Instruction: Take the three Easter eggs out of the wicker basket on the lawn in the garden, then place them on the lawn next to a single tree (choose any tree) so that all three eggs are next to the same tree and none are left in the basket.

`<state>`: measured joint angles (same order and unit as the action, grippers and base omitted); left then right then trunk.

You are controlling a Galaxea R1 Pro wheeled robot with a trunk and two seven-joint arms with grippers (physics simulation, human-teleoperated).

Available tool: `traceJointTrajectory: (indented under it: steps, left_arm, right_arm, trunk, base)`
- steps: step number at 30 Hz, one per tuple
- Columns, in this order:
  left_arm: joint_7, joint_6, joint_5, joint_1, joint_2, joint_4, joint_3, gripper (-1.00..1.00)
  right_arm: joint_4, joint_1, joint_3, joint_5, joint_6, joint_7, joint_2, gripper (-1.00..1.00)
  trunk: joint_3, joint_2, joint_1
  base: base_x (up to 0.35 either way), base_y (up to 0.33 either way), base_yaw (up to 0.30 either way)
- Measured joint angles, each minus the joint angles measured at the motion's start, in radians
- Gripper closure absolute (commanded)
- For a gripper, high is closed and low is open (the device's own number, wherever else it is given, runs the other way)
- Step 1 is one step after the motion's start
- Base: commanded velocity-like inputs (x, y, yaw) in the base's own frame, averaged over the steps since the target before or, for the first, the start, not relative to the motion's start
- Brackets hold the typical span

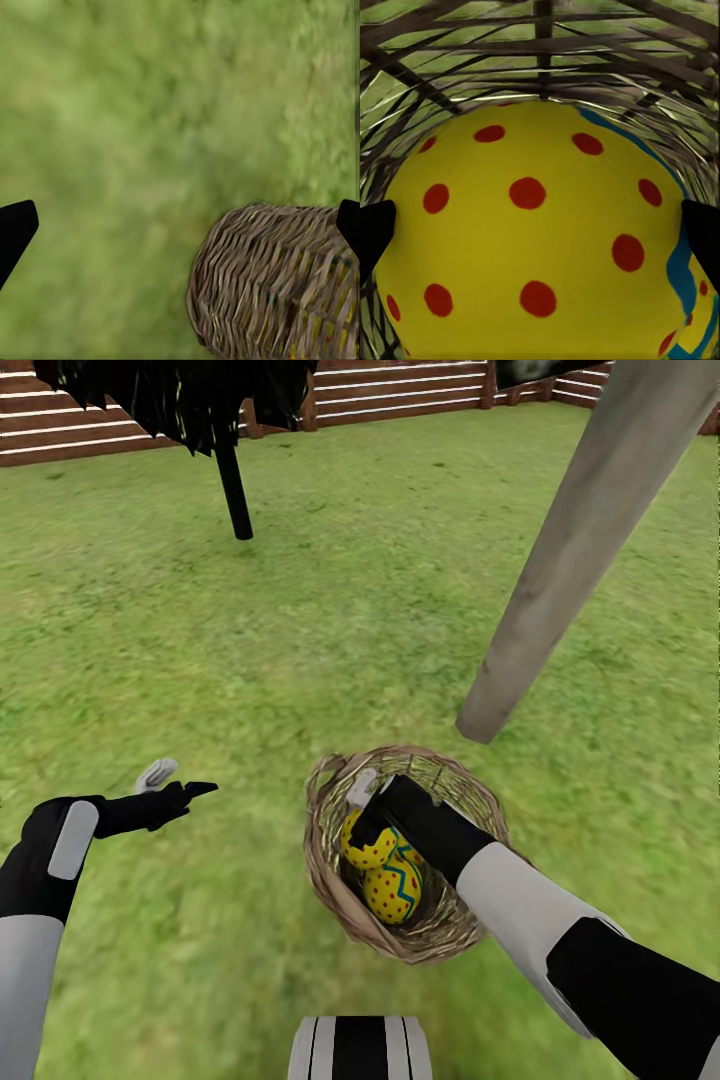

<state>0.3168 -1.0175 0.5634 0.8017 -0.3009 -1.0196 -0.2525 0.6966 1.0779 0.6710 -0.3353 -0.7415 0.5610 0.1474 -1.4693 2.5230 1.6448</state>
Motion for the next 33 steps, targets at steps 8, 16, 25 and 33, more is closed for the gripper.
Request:
traceJointTrajectory:
  steps: [8,16,25,33]
  left_arm:
    - [0.000,0.000,0.000,0.000,-0.001,0.000,-0.001,-1.00]
    - [0.000,-0.002,0.000,0.000,-0.020,0.000,0.003,-1.00]
    - [0.000,-0.001,0.000,0.000,-0.020,0.001,0.005,-1.00]
    - [-0.002,-0.002,-0.001,0.000,-0.021,0.003,0.003,-1.00]
  right_arm:
    - [0.002,0.000,0.001,-0.003,0.001,0.000,0.004,1.00]
    - [0.003,0.000,0.001,-0.004,0.001,0.000,-0.001,1.00]
    - [0.004,0.000,0.000,-0.001,0.001,0.000,-0.002,1.00]
    - [0.007,0.000,-0.001,0.001,0.000,0.007,-0.004,1.00]
  trunk:
    - [0.023,-0.001,-0.003]
    - [0.054,-0.003,-0.006]
    - [0.089,-0.005,-0.010]
    - [0.120,-0.007,-0.014]
  base:
    - [0.000,0.000,0.000]
    - [-0.083,-0.037,0.000]
    - [-0.103,-0.099,0.000]
    - [-0.036,-0.031,0.000]
